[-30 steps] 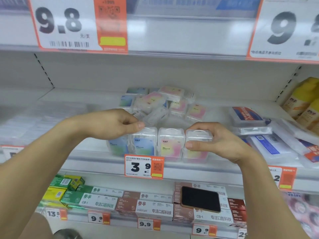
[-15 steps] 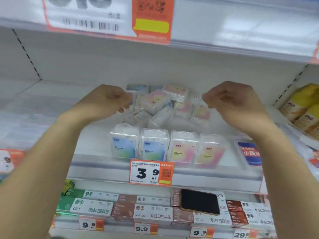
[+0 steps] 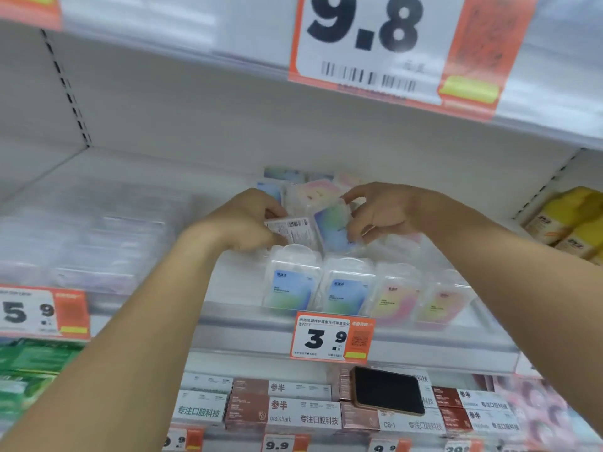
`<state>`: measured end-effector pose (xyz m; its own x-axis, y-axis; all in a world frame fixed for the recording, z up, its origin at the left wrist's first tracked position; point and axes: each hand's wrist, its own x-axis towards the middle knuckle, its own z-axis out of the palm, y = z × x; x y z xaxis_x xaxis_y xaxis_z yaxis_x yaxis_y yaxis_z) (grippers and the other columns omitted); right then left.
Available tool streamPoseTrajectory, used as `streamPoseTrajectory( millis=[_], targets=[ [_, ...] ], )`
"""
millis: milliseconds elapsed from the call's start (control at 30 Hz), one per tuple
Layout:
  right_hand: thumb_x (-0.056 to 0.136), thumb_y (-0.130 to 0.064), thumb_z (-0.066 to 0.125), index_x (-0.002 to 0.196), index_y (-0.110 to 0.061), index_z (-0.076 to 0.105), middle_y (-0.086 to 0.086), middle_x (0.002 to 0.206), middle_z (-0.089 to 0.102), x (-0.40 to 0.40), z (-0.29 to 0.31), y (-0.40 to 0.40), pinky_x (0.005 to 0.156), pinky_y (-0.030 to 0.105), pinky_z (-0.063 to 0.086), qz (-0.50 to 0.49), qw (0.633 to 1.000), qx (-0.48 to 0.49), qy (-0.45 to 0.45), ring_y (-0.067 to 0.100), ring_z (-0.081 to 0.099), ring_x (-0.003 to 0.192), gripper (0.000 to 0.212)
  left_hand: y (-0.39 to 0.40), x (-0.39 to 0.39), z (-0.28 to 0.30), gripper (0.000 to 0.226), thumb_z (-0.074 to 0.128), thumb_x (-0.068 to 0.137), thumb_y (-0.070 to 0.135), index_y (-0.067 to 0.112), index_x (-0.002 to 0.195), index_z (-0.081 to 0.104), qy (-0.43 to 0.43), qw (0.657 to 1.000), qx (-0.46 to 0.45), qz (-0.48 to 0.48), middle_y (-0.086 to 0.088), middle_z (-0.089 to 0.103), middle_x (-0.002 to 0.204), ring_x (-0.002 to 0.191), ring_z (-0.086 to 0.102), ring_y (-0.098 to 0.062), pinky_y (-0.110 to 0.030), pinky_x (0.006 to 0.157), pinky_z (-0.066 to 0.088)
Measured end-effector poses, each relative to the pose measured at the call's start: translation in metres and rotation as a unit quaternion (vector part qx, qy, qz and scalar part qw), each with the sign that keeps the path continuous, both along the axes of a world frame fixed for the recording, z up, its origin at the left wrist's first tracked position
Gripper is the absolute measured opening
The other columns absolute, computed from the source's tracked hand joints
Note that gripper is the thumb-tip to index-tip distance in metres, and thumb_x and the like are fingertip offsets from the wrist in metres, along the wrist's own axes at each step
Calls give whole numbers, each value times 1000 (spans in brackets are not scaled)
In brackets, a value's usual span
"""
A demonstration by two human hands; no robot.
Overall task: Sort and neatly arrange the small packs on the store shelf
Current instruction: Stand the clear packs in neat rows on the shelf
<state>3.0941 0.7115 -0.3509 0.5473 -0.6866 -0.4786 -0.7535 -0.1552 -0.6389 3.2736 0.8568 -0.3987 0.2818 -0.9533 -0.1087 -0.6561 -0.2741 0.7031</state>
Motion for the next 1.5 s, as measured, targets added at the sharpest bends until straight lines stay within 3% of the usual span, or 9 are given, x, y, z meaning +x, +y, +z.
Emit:
streamPoseTrajectory(
  millis=[167, 333, 467, 533, 633, 867, 1167, 1300, 1500],
  targets=[
    [69, 20, 73, 107, -16, 65, 3, 100, 69, -9, -1, -5, 88, 36, 58, 26, 997, -18, -65, 23, 67, 96, 53, 8, 11, 6, 53, 74, 79, 9, 21, 129, 59, -25, 997, -64, 42, 8, 51, 117, 99, 50, -9, -20, 80, 40],
    [74, 12, 73, 112, -14, 63, 1, 105, 70, -9, -4, -4, 100, 46, 53, 35, 998, -26, -47, 24, 66, 103, 47, 13, 12, 1, 49, 54, 78, -14, 26, 102, 69, -54, 990, -127, 37, 8, 40, 135, 120, 44, -8, -6, 70, 33],
    [81, 5, 72, 122, -19, 56, 5, 120, 65, -10, -4, -3, 93, 49, 56, 32, 998, 14, -53, 28, 65, 110, 50, 24, 18, 0, 60, 41, 77, -16, 35, 89, 71, -2, 997, -83, 12, 12, 45, 138, 117, 50, -6, -27, 88, 48],
    [82, 1, 75, 127, -18, 53, 7, 124, 61, -9, -7, -2, 91, 51, 57, 30, 998, 5, -56, 31, 64, 113, 54, 27, 20, 1, 49, 49, 79, -7, 35, 88, 71, 61, 996, -69, 17, 10, 59, 127, 107, 61, -8, -34, 84, 55],
    [83, -1, 76, 128, -20, 51, 5, 119, 61, -9, -9, 2, 91, 49, 58, 44, 998, -18, -52, 30, 64, 111, 55, 27, 21, 0, 5, 71, 83, 28, 27, 88, 70, 83, 989, -105, 71, 8, 68, 107, 90, 66, -10, -25, 66, 48],
    [77, -8, 81, 116, -19, 62, 5, 112, 63, -13, -11, 0, 90, 40, 58, 63, 995, -72, -3, 29, 67, 99, 45, 12, 11, -12, 71, 70, 78, 55, 24, 137, 45, -58, 995, 3, 78, 1, 48, 135, 116, 53, -20, -28, 90, 42],
    [71, -35, 86, 112, -10, 66, 10, 116, 70, -22, 4, -8, 79, 38, 62, -54, 984, -23, -168, 23, 69, 106, 51, 12, 11, -8, 77, 87, 64, 38, 18, 132, 56, -3, 993, -46, 105, 1, 54, 116, 98, 59, -17, -27, 88, 47],
    [70, -42, 86, 118, -15, 67, 5, 115, 69, -22, 5, -4, 75, 30, 60, -10, 988, -85, -130, 21, 68, 103, 58, 15, 11, 3, 60, 88, 65, 15, 28, 118, 64, 23, 985, -122, 120, 0, 46, 114, 83, 55, -7, -23, 77, 44],
    [93, -46, 61, 108, -16, 73, -4, 112, 69, -21, -6, 11, 76, 31, 59, 76, 981, -154, -93, 20, 65, 103, 35, 16, 3, -1, 40, 64, 81, 6, 33, 111, 59, 81, 987, -133, 45, 0, 59, 118, 91, 64, -19, -23, 66, 49]
  ],
)
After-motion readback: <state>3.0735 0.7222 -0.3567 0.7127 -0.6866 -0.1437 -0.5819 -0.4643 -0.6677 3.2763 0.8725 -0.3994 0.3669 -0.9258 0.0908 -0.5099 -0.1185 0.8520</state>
